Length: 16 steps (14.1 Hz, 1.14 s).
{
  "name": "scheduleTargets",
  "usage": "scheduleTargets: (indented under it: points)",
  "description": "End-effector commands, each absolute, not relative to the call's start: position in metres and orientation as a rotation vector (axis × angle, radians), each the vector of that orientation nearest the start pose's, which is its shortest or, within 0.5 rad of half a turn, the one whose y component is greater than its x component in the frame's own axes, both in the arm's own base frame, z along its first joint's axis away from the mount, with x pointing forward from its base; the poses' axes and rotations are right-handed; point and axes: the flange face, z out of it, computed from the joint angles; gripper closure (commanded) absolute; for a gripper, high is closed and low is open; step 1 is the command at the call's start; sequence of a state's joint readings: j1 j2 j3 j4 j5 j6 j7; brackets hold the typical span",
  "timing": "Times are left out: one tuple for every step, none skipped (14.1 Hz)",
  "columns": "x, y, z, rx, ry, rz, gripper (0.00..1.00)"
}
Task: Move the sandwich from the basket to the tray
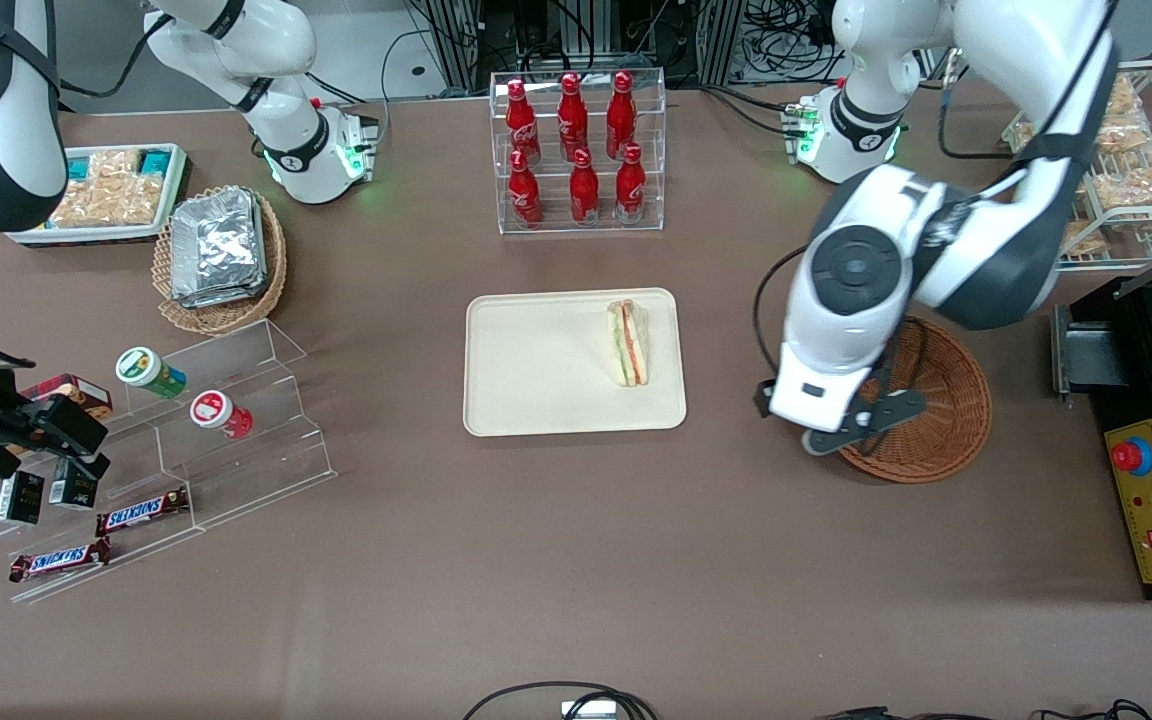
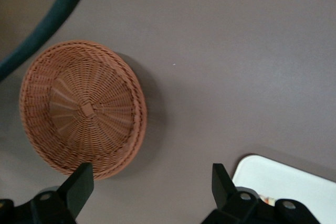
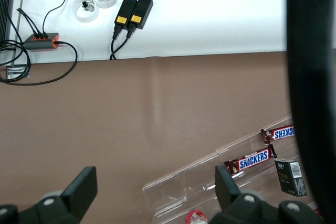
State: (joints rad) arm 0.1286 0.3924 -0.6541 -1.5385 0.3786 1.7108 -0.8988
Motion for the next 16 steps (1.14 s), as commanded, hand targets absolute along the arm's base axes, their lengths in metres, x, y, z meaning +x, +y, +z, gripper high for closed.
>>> scheduleTargets:
  points:
    - [0.589, -0.198, 0.495, -2.938, -0.375, 0.095, 0.01]
    - [0.589, -0.175, 0.506, -2.944, -0.348, 0.117, 0.01]
    - [0.586, -0.158, 0.519, -2.971, -0.304, 0.13, 0.01]
    - [0.585, -0.135, 0.528, -2.992, -0.276, 0.143, 0.01]
    - [0.582, -0.118, 0.538, -3.008, -0.25, 0.163, 0.01]
    - [0.58, -0.1, 0.545, -3.024, -0.221, 0.182, 0.01]
    - [0.576, -0.087, 0.555, -3.04, -0.184, 0.185, 0.01]
    - [0.572, -0.076, 0.562, -3.052, -0.145, 0.197, 0.01]
    - [0.568, -0.064, 0.57, -3.067, -0.124, 0.199, 0.01]
    - [0.563, -0.054, 0.58, -3.079, -0.103, 0.197, 0.01]
    - [0.557, -0.047, 0.589, -3.086, -0.074, 0.199, 0.01]
    - [0.552, -0.044, 0.597, -3.096, -0.028, 0.205, 0.01]
    - [0.548, -0.039, 0.6, -3.099, 0.015, 0.214, 0.01]
    - [0.545, -0.038, 0.605, -3.099, 0.059, 0.209, 0.01]
    - [0.545, -0.038, 0.607, -3.1, 0.069, 0.204, 0.01]
    - [0.545, -0.037, 0.608, -3.102, 0.079, 0.202, 0.01]
